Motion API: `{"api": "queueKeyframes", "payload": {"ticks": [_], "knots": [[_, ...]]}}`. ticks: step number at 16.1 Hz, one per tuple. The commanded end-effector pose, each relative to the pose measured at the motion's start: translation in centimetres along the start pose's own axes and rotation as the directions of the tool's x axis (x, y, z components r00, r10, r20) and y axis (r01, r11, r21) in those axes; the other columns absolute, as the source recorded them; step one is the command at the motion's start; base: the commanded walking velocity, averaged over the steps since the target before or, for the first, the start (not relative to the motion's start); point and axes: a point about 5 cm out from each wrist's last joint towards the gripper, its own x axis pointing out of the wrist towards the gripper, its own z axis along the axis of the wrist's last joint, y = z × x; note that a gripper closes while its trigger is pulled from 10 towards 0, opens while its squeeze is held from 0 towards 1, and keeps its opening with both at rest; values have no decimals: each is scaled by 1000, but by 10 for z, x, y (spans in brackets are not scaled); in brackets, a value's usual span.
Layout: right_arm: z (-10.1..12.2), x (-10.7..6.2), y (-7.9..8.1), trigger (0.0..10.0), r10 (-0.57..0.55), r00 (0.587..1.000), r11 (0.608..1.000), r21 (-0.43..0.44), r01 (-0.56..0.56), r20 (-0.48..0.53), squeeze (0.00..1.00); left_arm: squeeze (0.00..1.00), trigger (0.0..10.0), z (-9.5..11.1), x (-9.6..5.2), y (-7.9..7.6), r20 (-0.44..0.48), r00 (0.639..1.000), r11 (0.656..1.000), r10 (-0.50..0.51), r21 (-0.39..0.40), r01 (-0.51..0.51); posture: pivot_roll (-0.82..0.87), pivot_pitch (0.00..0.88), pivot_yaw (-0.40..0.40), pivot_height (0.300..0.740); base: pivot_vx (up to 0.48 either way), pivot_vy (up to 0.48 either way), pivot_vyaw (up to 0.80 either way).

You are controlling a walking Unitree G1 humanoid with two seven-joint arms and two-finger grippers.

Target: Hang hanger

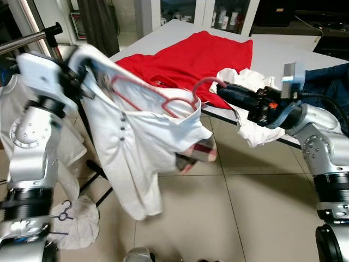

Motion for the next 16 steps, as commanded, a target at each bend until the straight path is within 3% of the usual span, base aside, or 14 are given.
{"api": "queueKeyframes", "payload": {"ticks": [1,3,4,8,9,11,13,16], "knots": [[3,1,-1,0,-9,1000,999,-35,9,-17,94,0,10000,-12,-4,-23,-91,978,982,-187,10,189,97,0,-13,740,0,0,0],[4,1,-4,0,-31,999,998,-56,29,-25,90,0,10000,-16,-15,-42,-119,926,933,-357,-15,358,92,0,-13,740,0,0,0],[5,1,-5,0,-42,999,997,-65,40,-28,94,1000,10000,-9,-15,-45,-61,924,926,-377,-53,374,91,0,-13,740,0,0,0],[5,2,-4,0,-45,999,996,-74,42,-29,94,1000,10000,-6,-10,-43,-13,952,951,-307,-37,306,87,0,-13,740,0,0,0],[7,3,-4,0,-53,998,995,-83,51,-27,94,0,10000,-1,-8,-43,42,966,963,-257,-75,259,86,0,-13,740,0,0,0],[9,3,-4,0,-60,998,994,-89,58,-23,98,0,10000,3,-8,-45,74,968,962,-238,-117,245,86,0,-15,740,0,0,0],[17,8,-8,0,-108,994,988,-106,109,18,94,0,10000,0,-12,-65,114,961,924,-253,-268,275,87,0,-16,740,0,0,0],[26,16,-9,0,-131,989,985,-104,138,66,94,0,10000,-6,-15,-86,141,958,858,-252,-426,288,90,0,-19,740,0,0,0]]}}
